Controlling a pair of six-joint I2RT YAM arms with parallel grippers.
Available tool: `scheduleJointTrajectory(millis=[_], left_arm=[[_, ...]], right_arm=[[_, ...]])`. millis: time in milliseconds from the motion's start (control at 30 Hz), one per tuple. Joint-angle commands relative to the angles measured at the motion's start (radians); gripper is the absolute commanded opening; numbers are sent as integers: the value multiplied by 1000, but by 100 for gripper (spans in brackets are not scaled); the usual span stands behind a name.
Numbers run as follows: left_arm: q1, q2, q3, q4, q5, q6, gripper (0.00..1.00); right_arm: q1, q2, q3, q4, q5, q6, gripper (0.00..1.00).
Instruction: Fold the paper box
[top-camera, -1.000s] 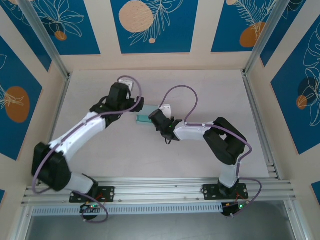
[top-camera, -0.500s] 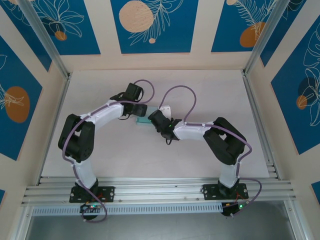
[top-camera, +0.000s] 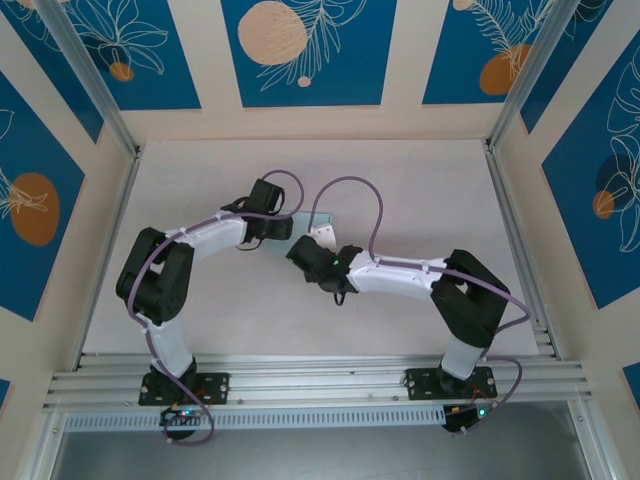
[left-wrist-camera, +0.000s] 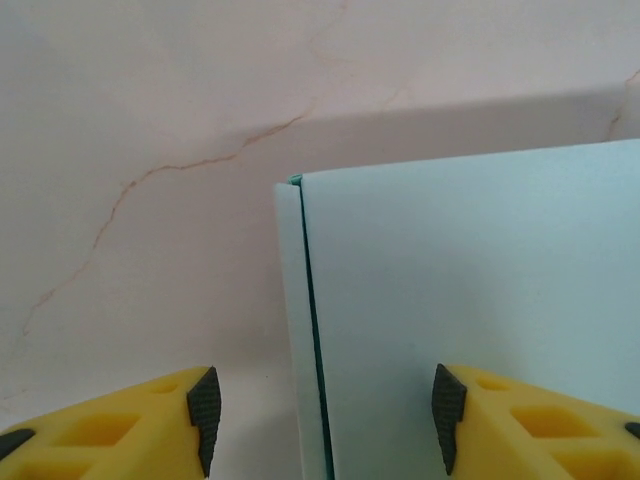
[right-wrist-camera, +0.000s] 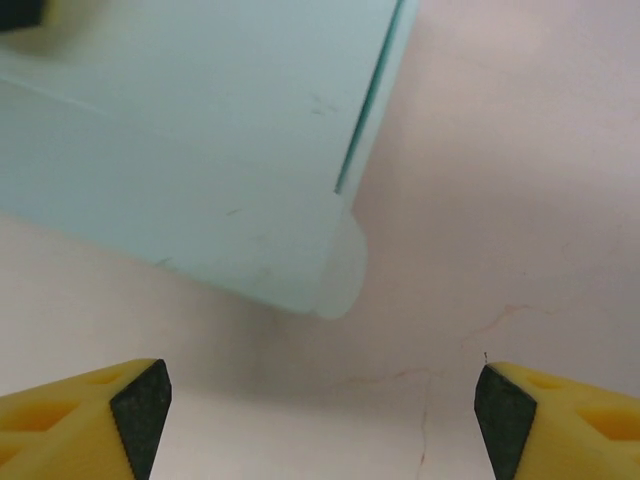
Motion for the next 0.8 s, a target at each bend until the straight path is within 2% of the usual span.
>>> scheduleJointTrajectory(millis=[0, 100, 233, 367, 567, 667, 767], left_arm=[[7, 16, -37, -1, 21, -27, 57], [7, 14, -61, 21, 26, -41, 56], [7, 15, -81, 36, 38, -51, 56], [7, 16, -79, 45, 59, -63, 56], [8, 24, -74, 31, 38, -70, 53], [8, 27, -78, 27, 36, -73, 50], [16, 31, -81, 26, 39, -72, 42]], right_arm=[[33, -85, 45, -92, 16, 17, 83], [14, -116, 62, -107, -48, 42, 83], [-62, -103, 107, -115, -142, 43, 80], [-157, -39, 151, -70, -286, 9, 74], [-310, 72, 168, 11, -546, 2, 70], [-351, 106, 154, 71, -635, 7, 67], [-386, 140, 131, 126, -718, 23, 66]])
